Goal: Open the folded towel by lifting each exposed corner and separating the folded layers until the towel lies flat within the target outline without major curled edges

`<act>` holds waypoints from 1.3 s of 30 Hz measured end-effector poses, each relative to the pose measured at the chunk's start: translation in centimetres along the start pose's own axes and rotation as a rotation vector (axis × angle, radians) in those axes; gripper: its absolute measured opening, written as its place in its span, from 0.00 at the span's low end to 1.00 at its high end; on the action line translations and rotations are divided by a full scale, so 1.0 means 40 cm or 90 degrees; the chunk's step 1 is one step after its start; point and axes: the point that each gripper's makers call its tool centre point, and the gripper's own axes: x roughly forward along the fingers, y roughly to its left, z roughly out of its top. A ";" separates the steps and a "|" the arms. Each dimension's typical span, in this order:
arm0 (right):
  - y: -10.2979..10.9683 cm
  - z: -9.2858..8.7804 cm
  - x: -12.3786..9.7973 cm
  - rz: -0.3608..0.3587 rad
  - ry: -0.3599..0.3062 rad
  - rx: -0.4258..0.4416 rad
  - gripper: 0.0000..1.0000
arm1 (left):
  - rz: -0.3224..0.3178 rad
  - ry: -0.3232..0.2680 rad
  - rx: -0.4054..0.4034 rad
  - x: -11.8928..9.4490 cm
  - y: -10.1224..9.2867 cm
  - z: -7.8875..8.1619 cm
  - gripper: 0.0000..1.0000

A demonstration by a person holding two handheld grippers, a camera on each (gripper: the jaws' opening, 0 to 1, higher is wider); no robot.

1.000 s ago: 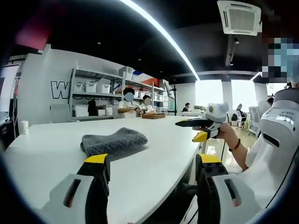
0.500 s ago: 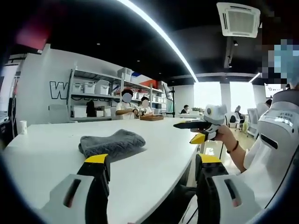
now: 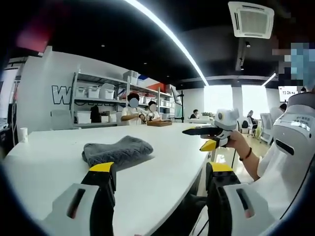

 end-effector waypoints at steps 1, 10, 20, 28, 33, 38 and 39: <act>-0.001 0.001 0.000 0.000 -0.001 0.000 0.78 | 0.000 0.002 0.000 0.002 0.002 0.000 0.74; -0.015 0.005 -0.002 -0.010 -0.005 0.002 0.77 | 0.002 0.004 0.003 0.003 0.011 0.001 0.74; -0.013 0.016 0.002 -0.007 -0.010 -0.003 0.77 | -0.006 0.000 0.012 0.021 0.005 0.019 0.74; -0.012 0.030 0.001 -0.001 -0.021 0.004 0.76 | 0.006 -0.007 0.011 0.031 0.015 0.027 0.72; -0.020 0.033 0.004 -0.004 -0.023 0.009 0.75 | -0.001 -0.004 0.014 0.037 0.013 0.030 0.73; -0.022 0.030 0.011 -0.004 -0.017 0.004 0.75 | -0.002 -0.005 0.012 0.046 0.021 0.033 0.73; -0.023 0.029 0.012 -0.004 -0.016 0.004 0.75 | -0.001 -0.004 0.010 0.049 0.023 0.032 0.73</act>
